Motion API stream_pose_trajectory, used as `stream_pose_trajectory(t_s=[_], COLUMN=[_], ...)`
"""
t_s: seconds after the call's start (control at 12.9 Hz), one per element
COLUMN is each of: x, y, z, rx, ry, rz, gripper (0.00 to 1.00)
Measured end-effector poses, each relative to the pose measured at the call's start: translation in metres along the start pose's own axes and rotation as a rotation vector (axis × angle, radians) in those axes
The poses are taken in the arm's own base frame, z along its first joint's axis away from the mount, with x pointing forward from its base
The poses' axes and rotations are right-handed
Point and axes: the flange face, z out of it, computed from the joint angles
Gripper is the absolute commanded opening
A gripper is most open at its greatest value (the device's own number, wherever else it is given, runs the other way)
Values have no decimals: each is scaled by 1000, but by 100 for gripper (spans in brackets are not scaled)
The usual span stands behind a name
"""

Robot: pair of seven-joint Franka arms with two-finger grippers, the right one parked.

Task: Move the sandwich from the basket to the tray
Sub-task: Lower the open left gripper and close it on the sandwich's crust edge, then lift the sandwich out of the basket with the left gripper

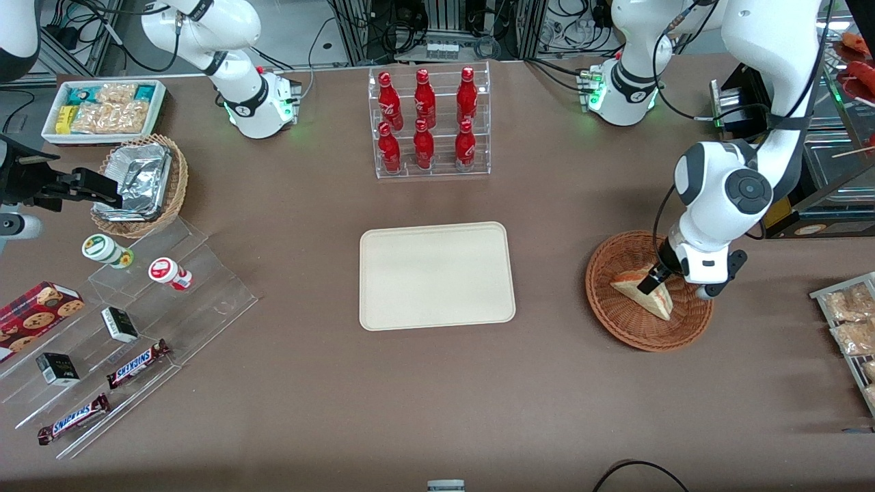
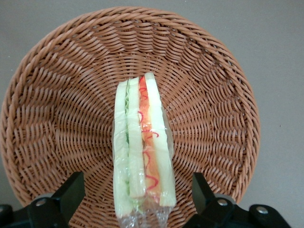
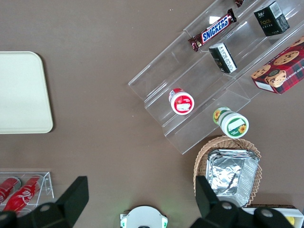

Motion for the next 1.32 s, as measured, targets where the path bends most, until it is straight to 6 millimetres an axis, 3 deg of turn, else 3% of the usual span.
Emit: stream_pose_trajectory(t_s=[0.31, 0.39, 0.46, 0.54, 0.62, 0.7, 1.08, 1.32], x=[-1, -1, -2, -3, -4, -4, 0, 2], y=[0, 1, 2, 3, 3, 3, 8, 26], z=[11, 15, 18, 22, 25, 27, 20, -8], rx=[0, -2, -4, -4, -4, -3, -17, 6], ry=[-2, -2, -2, -3, -5, -5, 6, -6], rz=[1, 2, 4, 5, 5, -2, -30, -1], gripper=[98, 92, 79, 47, 21, 1, 0, 0])
